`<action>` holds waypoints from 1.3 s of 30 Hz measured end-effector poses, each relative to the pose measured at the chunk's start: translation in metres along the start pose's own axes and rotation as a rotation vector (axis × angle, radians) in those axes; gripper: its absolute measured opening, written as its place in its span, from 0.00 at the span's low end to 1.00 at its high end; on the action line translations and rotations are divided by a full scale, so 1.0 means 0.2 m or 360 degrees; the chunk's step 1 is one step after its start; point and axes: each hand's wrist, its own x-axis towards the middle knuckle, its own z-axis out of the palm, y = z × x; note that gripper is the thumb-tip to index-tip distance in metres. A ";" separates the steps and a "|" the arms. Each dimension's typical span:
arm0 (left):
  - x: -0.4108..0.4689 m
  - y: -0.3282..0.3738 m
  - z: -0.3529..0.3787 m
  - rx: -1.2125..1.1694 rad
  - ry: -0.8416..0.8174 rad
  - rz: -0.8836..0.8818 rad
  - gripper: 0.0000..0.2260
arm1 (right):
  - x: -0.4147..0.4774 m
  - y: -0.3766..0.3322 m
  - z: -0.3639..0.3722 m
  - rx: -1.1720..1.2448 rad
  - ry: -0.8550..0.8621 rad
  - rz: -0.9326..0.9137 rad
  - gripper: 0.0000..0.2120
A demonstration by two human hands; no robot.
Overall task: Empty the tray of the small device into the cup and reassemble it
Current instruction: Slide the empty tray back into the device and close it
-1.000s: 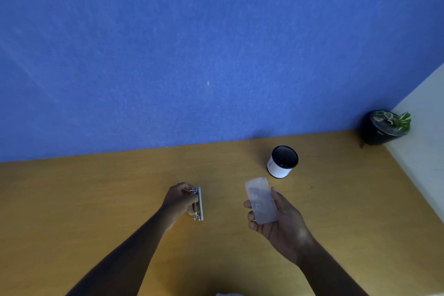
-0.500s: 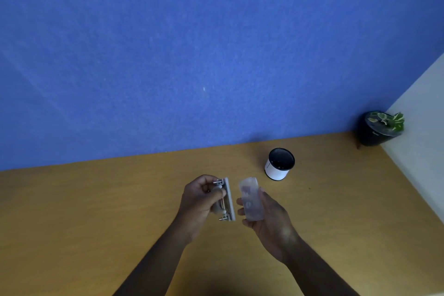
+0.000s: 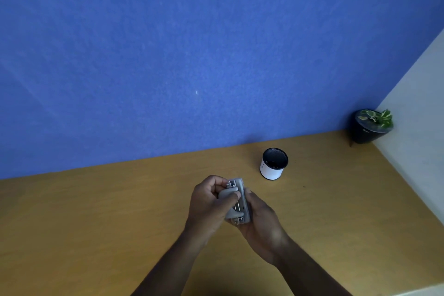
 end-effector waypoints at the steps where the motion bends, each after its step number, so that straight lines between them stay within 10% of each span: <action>1: 0.00 0.00 0.00 0.0003 0.0008 0.0011 0.07 | 0.00 0.00 0.00 0.0001 -0.0009 -0.0006 0.26; 18: 0.01 -0.04 -0.01 0.0236 0.0172 0.0105 0.14 | -0.03 0.01 0.02 -0.0007 -0.0055 -0.0039 0.23; 26: 0.01 -0.06 -0.11 -0.0335 -0.0242 -0.0454 0.13 | -0.01 0.00 0.01 0.0076 -0.0113 0.0009 0.24; 39: 0.01 -0.08 -0.11 -0.0893 0.0002 -0.0718 0.15 | -0.03 0.00 0.01 -0.0075 -0.0327 0.0002 0.19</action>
